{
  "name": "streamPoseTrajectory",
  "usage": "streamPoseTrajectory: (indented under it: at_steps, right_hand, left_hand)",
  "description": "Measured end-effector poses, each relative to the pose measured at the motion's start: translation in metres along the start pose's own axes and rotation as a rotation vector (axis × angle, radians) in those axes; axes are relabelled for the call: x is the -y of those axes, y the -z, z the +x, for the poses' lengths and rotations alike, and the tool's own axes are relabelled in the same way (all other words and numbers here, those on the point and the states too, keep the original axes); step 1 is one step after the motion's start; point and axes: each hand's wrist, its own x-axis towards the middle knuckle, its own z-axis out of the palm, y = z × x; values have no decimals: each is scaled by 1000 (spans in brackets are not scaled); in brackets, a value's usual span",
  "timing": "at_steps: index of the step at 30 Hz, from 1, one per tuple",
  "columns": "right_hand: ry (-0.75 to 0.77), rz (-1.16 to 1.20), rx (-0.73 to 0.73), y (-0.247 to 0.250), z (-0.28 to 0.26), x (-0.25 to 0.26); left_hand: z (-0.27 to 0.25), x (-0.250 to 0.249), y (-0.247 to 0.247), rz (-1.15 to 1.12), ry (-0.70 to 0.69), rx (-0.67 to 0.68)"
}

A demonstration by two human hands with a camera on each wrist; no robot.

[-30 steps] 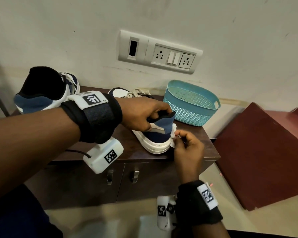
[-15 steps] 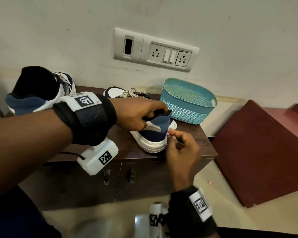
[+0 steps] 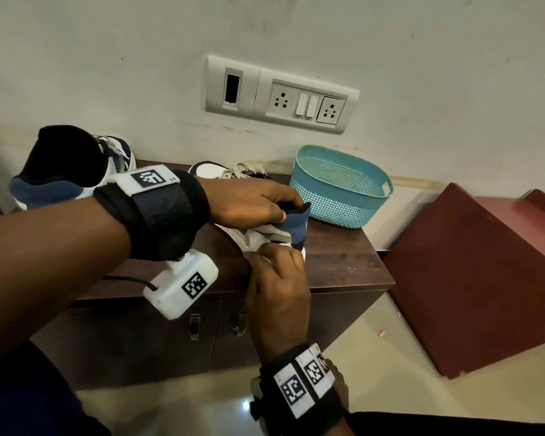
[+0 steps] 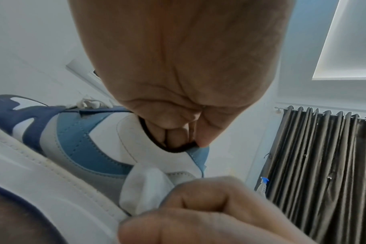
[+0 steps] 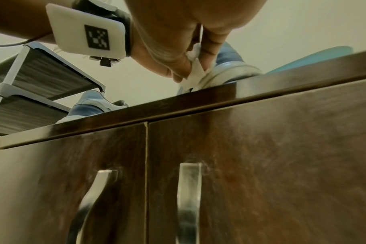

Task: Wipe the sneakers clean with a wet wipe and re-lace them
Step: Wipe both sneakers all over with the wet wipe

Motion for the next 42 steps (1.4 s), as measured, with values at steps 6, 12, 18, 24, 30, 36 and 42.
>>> streamPoseTrajectory:
  at_steps: [6,12,18,24,30,36,42]
  right_hand:
    - [102,71,219,-6,7,9]
    - [-174,299,-98,33,-6,-11]
    - [-467,396,-198,27,-8,-30]
    - [-772,342,-101,33,14,-56]
    - [-813,410,-45,37,-2,-41]
    - [-818,308,-68,30,11,-51]
    - [-746,334,-21,37,6,-39]
  left_hand:
    - [-2,1,0,25,14,-10]
    - [-4,1,-1,71,-3,-12]
    - [-2,2,-2,95,-4,-22]
    - [-3,3,-2,119,-13,-26]
    - [-3,4,-4,150,-33,-43]
    - [2,3,-3,142,-8,-35]
    - [-2,7,-5,160,-16,-38]
